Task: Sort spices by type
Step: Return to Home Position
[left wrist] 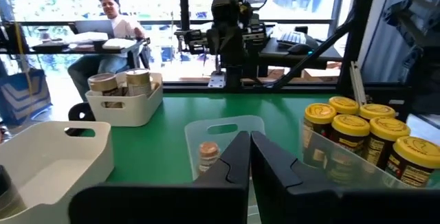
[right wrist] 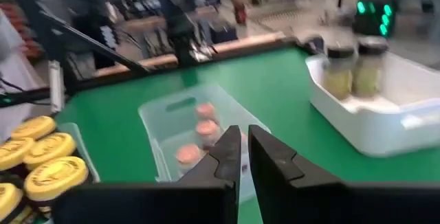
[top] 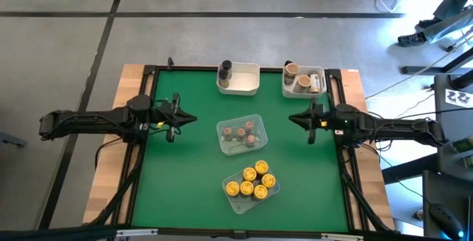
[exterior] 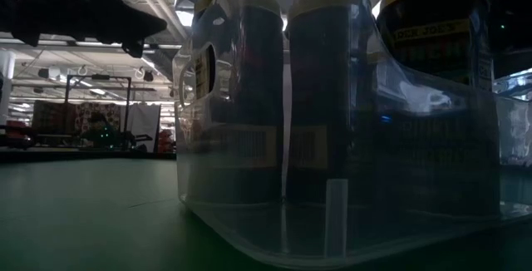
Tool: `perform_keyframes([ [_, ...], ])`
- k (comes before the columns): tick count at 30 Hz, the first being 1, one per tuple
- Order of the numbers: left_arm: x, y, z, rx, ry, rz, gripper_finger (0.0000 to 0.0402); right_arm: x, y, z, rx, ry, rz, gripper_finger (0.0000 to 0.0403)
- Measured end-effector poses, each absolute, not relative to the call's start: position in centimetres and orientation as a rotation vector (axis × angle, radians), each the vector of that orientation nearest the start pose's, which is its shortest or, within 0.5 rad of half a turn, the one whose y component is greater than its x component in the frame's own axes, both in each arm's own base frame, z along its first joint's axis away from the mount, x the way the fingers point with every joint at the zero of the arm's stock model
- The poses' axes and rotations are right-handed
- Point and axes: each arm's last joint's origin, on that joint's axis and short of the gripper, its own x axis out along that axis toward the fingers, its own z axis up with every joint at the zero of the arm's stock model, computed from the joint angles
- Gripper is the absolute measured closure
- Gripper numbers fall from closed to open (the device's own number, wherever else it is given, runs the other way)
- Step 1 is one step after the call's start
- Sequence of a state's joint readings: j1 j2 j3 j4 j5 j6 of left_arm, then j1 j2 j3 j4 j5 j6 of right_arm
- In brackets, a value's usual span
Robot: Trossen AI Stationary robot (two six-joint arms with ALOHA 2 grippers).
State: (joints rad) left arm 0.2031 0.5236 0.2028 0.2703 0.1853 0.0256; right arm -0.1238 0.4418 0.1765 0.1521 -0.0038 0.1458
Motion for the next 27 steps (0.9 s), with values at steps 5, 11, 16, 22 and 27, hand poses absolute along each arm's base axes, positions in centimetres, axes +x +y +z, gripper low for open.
perform_keyframes([
  [5,13.6,2.2,21.1,-0.006,0.041,-0.005,0.0399,12.5,-1.5,19.0,0.132,0.092,-0.11,0.0371],
  [11,13.3,1.8,21.1,-0.045,0.05,-0.025,0.04,12.4,-1.5,18.9,0.133,0.092,-0.11,0.0371],
  [16,12.7,1.3,21.1,-0.073,0.06,-0.006,0.04,12.4,-1.5,18.8,0.133,0.108,-0.117,0.0371],
  [22,11.8,0.8,19.1,-0.08,0.005,0.038,0.0401,12.4,-1.5,18.8,0.131,0.107,-0.099,0.0371],
  [27,11.0,0.9,17.2,-0.103,-0.043,0.052,0.04,12.4,-1.4,18.8,0.131,0.105,-0.086,0.0371],
])
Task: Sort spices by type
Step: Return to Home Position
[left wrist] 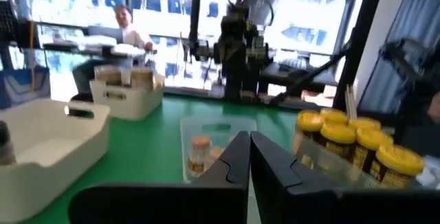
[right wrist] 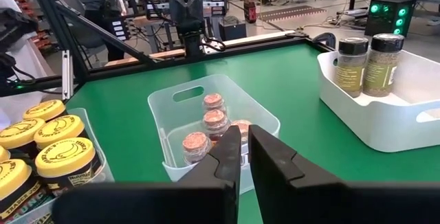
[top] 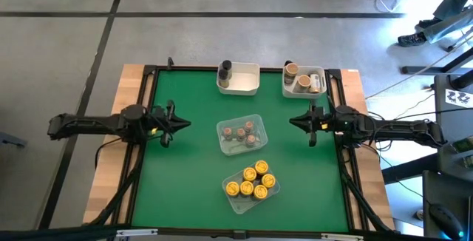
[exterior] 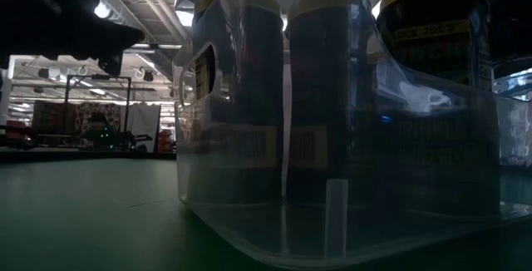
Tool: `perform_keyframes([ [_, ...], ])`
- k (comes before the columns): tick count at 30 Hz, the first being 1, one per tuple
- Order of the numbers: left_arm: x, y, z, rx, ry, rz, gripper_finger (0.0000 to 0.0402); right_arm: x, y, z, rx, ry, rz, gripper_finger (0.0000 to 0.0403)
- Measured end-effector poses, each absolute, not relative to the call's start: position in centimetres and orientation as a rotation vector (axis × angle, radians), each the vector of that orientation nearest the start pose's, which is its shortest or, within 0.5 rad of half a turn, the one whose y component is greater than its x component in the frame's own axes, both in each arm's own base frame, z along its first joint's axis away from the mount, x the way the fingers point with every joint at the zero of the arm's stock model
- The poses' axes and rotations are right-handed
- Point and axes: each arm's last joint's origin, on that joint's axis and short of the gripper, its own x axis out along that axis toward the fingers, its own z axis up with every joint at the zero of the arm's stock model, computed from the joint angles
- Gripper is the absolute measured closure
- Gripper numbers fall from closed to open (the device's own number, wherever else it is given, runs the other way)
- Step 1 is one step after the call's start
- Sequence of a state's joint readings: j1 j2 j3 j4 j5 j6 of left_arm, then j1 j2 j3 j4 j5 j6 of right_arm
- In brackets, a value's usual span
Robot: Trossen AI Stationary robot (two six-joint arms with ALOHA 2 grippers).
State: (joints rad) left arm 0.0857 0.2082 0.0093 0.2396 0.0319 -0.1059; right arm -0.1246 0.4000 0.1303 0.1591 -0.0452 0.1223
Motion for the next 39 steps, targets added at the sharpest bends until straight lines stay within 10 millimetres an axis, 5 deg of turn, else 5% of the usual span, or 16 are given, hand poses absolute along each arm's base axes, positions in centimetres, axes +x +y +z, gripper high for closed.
perform_keyframes([
  [18,9.7,1.0,16.9,-0.083,-0.04,0.14,0.0398,10.8,-1.2,19.0,0.107,0.073,-0.064,0.0371],
  [26,9.7,1.0,16.9,-0.071,-0.035,0.141,0.0398,10.0,-1.0,16.7,0.097,0.007,-0.054,0.0371],
  [39,9.7,1.0,16.8,-0.071,-0.022,0.141,0.0398,9.7,-1.2,16.9,0.068,-0.028,-0.127,0.0371],
])
